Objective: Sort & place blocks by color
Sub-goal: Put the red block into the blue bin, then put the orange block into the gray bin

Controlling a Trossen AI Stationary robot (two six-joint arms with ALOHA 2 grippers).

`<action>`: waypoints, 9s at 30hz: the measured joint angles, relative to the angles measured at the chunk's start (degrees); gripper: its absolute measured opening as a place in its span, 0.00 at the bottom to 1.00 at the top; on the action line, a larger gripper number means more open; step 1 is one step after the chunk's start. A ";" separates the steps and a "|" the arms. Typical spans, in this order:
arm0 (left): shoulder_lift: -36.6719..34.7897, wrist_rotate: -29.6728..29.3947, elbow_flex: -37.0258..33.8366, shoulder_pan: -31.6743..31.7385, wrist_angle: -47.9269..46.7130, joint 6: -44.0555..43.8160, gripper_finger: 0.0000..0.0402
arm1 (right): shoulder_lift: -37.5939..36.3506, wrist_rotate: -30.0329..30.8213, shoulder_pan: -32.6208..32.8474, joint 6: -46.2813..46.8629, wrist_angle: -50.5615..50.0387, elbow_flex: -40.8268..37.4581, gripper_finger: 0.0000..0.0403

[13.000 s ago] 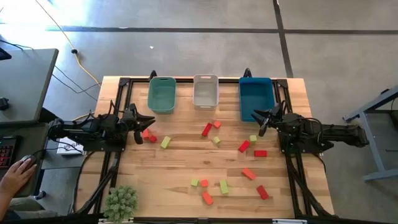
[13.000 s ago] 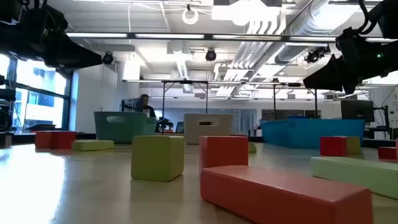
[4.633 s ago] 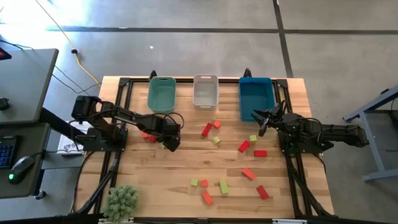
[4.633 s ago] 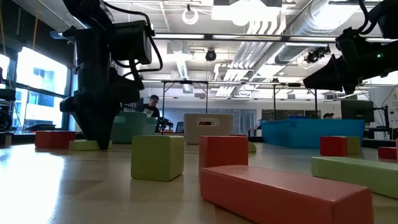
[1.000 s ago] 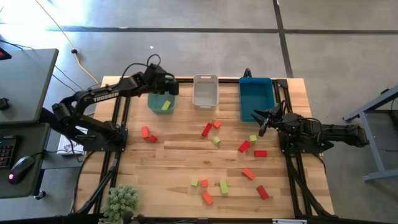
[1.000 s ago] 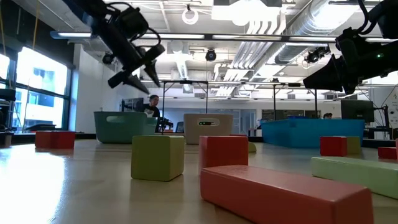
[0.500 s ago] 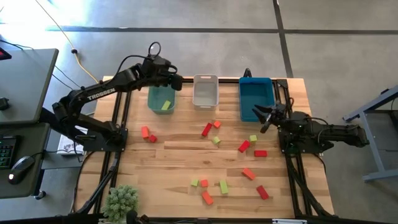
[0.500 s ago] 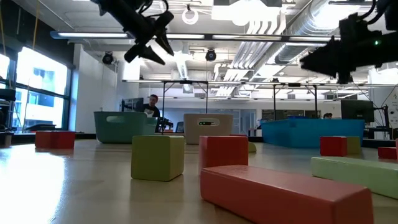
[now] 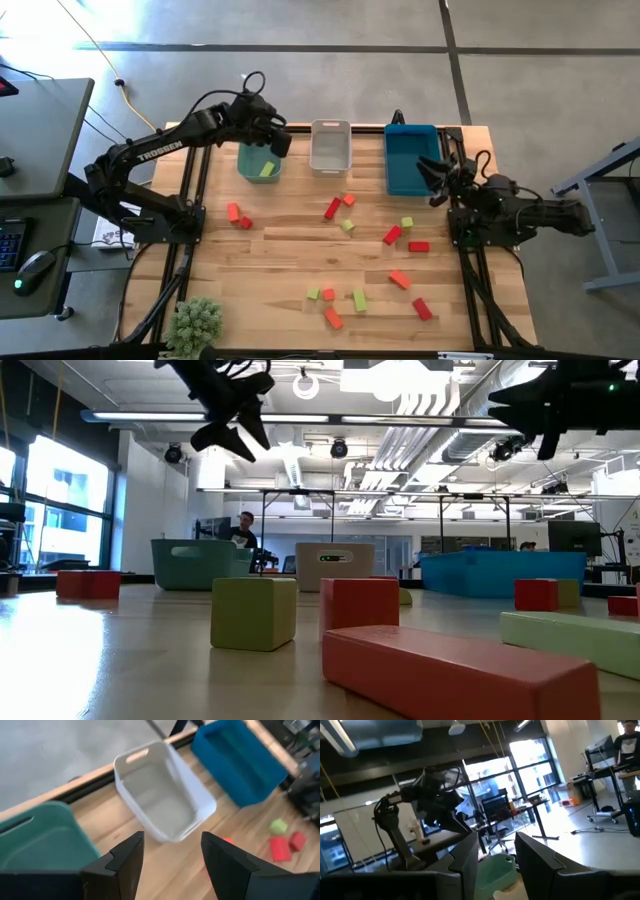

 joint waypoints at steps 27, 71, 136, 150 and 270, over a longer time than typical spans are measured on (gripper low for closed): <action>0.00 0.00 -0.01 -0.49 -0.83 7.36 0.47 | 30.20 -7.01 0.00 6.22 -41.39 29.50 0.30; 0.00 5.37 -0.07 -14.41 -1.16 -9.74 0.47 | 58.01 -33.53 6.07 -26.17 -67.26 43.09 0.51; 0.00 -2.61 -0.07 -13.43 1.62 7.11 0.47 | 86.12 -4.77 7.02 -6.12 -77.79 62.08 0.26; 0.00 -2.60 -0.07 -9.97 2.56 10.48 0.47 | 86.10 4.87 -10.29 -12.38 -88.38 73.54 0.26; 0.02 -7.93 -0.19 -15.83 -41.41 -43.61 0.46 | 85.77 -23.09 -33.64 -7.96 -86.94 70.02 0.51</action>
